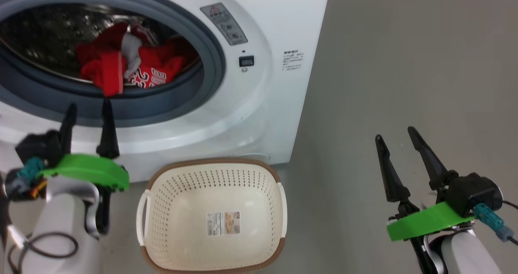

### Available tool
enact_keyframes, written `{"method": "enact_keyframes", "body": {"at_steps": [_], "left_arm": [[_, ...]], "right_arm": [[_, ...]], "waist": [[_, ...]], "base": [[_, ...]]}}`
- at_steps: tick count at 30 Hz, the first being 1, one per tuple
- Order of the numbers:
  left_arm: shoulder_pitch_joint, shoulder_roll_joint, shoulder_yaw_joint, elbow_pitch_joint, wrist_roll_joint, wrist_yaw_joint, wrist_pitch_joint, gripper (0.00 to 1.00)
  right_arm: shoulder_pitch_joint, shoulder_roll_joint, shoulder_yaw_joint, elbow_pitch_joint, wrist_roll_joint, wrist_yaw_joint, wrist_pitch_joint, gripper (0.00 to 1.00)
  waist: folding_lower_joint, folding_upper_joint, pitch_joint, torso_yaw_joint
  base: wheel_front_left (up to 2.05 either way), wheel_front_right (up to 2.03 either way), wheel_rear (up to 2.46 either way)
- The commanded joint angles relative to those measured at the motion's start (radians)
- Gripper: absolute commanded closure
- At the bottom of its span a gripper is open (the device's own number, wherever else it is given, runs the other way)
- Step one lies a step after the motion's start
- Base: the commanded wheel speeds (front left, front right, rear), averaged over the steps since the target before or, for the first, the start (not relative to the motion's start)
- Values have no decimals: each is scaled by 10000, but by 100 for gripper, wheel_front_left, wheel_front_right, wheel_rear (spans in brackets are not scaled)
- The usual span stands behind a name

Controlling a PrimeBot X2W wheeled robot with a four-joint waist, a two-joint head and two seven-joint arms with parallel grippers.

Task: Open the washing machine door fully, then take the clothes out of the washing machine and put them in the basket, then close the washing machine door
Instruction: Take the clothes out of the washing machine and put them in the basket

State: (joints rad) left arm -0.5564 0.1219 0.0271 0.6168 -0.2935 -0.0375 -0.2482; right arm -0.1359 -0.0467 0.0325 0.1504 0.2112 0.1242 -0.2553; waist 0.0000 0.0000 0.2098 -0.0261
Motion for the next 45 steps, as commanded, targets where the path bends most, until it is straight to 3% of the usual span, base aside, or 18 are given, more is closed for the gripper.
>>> {"method": "enact_keyframes", "body": {"at_steps": [1,19,30,45], "left_arm": [[-629,468,254,37,-15,-65,-95,0],[-4152,999,225,2874,18,-149,-110,0],[-6069,1502,-222,4715,340,12,551,0],[-7414,2576,-736,6275,831,956,1552,0]], "right_arm": [[-397,-35,189,-309,-37,65,-65,0],[-1335,-35,358,-538,145,65,-65,0],[-1769,-35,723,-588,479,65,-65,0],[-2104,-35,1105,-616,766,65,-65,0]], "waist": [[0,0,667,-4],[0,0,2431,-367],[0,0,3330,-758],[0,0,4069,-1409]], "base": [[0,0,0],[0,0,0],[0,0,0],[0,0,0]]}}
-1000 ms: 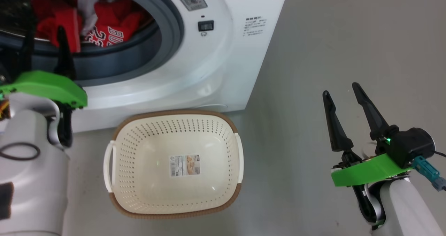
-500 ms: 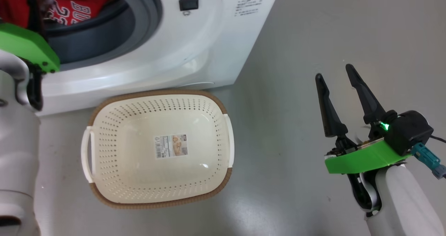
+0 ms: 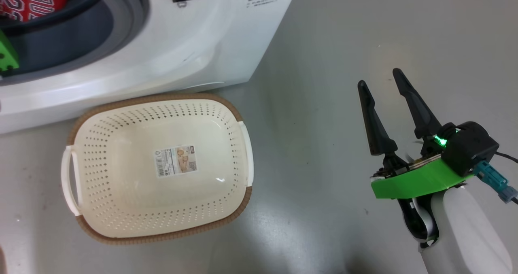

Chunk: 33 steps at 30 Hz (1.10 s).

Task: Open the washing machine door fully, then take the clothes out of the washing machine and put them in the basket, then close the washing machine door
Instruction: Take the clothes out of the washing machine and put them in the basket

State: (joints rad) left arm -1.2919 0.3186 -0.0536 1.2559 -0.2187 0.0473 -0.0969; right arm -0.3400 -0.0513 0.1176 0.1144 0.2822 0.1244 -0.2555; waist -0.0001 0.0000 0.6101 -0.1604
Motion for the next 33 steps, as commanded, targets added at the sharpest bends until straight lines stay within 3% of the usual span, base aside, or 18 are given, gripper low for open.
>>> {"method": "enact_keyframes", "body": {"at_steps": [1,5,6,7,8,23,33], "left_arm": [[-84,679,-36,-73,186,171,102,0],[-176,822,-368,38,481,422,254,0],[-196,829,-445,55,539,446,270,36],[-217,829,-517,65,591,467,258,60],[-239,825,-565,74,617,479,238,100],[194,594,-576,92,282,475,-1036,100],[1084,469,-40,-706,-433,172,-1625,100]], "right_arm": [[-72,11,264,-256,66,63,-63,0],[-92,11,290,-231,108,63,-63,0],[-97,11,292,-226,118,63,-63,0],[-105,11,290,-221,128,63,-63,0],[-111,11,288,-212,134,63,-63,0],[0,11,319,-25,66,63,-63,0],[280,11,318,76,23,63,-63,0]], "waist": [[1,0,80,-82],[1,0,89,-85],[1,0,85,-75],[1,0,83,-60],[1,0,78,-43],[1,0,-424,272],[1,0,-1182,497]], "base": [[0,0,0],[0,0,0],[0,0,0],[0,0,0],[0,0,0],[0,0,0],[0,0,0]]}}
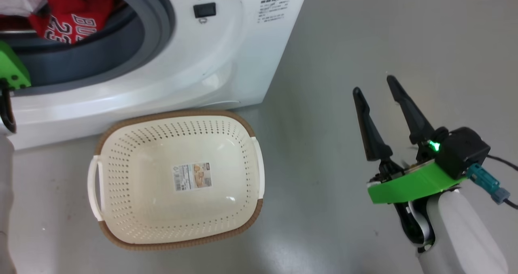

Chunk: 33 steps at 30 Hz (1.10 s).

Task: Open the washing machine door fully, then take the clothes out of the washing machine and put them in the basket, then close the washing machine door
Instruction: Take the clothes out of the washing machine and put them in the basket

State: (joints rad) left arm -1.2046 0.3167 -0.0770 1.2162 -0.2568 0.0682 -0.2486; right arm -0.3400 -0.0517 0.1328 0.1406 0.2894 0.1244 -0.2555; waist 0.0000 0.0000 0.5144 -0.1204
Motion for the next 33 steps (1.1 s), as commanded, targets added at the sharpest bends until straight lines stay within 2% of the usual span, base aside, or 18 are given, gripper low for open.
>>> {"method": "enact_keyframes", "body": {"at_steps": [1,15,18,33], "left_arm": [[367,464,246,-527,-102,-60,-118,100],[3684,-214,1165,-4972,-466,-371,-130,100],[4369,-412,1311,-5585,-566,-489,-130,100],[6587,-1150,1387,-7812,-968,-505,-22,100]], "right_arm": [[310,15,160,-174,-55,63,-63,0],[769,15,-51,-34,-129,63,-63,0],[932,15,-96,-5,-111,63,-63,0],[1711,15,-448,78,-161,63,-63,0]], "waist": [[0,0,-315,124],[0,0,-1688,524],[0,0,-2049,574],[0,0,-3326,832]], "base": [[0,0,0],[0,0,0],[0,0,0],[0,0,0]]}}
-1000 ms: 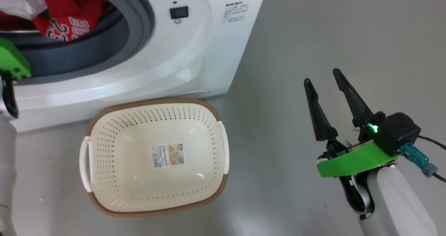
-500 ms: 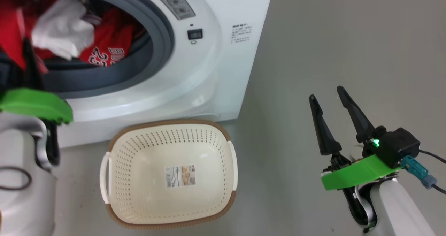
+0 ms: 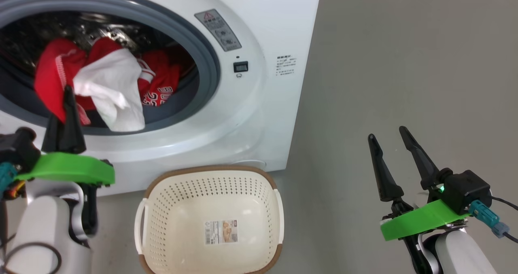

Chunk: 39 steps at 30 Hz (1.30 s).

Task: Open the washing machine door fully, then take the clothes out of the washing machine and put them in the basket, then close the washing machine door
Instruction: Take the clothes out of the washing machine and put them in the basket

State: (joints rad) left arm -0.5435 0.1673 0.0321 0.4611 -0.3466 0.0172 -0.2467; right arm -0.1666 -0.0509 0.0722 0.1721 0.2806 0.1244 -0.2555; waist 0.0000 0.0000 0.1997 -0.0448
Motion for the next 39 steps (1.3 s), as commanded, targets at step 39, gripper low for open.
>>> {"method": "enact_keyframes", "body": {"at_steps": [39], "left_arm": [[3588,-774,-854,-3965,-1022,469,1539,100]], "right_arm": [[123,7,308,-261,53,63,-63,0]], "waist": [[0,0,-120,-39]], "base": [[0,0,0]]}}
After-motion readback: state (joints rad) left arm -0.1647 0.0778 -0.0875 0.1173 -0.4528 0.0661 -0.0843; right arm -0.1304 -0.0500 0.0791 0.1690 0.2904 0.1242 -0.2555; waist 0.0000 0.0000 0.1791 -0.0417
